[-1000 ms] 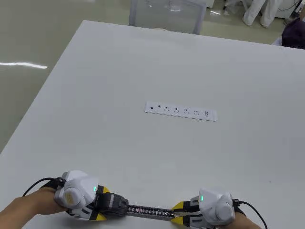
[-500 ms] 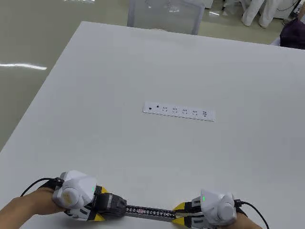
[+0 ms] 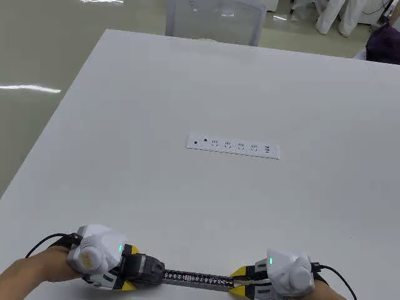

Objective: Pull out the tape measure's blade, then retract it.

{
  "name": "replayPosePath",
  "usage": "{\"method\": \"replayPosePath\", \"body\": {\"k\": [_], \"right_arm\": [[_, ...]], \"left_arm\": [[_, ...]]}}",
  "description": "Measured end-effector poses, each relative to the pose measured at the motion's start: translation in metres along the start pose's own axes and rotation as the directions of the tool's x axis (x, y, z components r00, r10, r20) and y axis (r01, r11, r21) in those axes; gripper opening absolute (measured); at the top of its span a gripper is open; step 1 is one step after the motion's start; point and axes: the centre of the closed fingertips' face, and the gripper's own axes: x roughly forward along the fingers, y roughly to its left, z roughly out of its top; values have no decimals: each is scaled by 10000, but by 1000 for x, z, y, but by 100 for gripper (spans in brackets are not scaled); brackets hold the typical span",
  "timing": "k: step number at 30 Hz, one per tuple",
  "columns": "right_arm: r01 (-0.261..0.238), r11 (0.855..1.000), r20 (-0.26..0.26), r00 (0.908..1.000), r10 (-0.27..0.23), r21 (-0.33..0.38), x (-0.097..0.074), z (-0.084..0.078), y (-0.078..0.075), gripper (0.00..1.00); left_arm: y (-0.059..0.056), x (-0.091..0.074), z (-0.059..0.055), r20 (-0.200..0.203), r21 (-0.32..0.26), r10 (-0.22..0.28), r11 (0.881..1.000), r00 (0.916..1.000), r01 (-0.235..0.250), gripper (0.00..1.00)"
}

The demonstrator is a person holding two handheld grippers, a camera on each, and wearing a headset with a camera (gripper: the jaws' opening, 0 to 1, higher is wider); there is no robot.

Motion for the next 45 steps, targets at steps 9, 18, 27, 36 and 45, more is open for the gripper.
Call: {"method": "replayPosePath", "body": {"k": [9, 18, 27, 36, 45], "right_arm": [[39, 10000, 5, 10000, -40, 68, -5, -4, 0, 10], [44, 9999, -3, 10000, -44, 112, -10, -9, 0, 10], [58, 9999, -76, 10000, -56, 159, -15, -12, 0, 10], [88, 9998, -122, 9999, -86, 187, -18, -14, -1, 10], [90, 9997, -152, 9998, -87, 227, -21, -17, -2, 10]], "left_arm": [[0, 0, -1, -59, 16, -6, 10000, 10000, 6, 32], [-1, 0, -1, -111, 24, -24, 10000, 9999, 24, 32], [-1, 0, 0, -119, 16, -24, 10000, 9999, 24, 32], [0, -1, -1, -120, -16, -27, 10000, 9999, 26, 32], [-1, 0, -1, -112, -31, -28, 10000, 9999, 28, 32]]}}
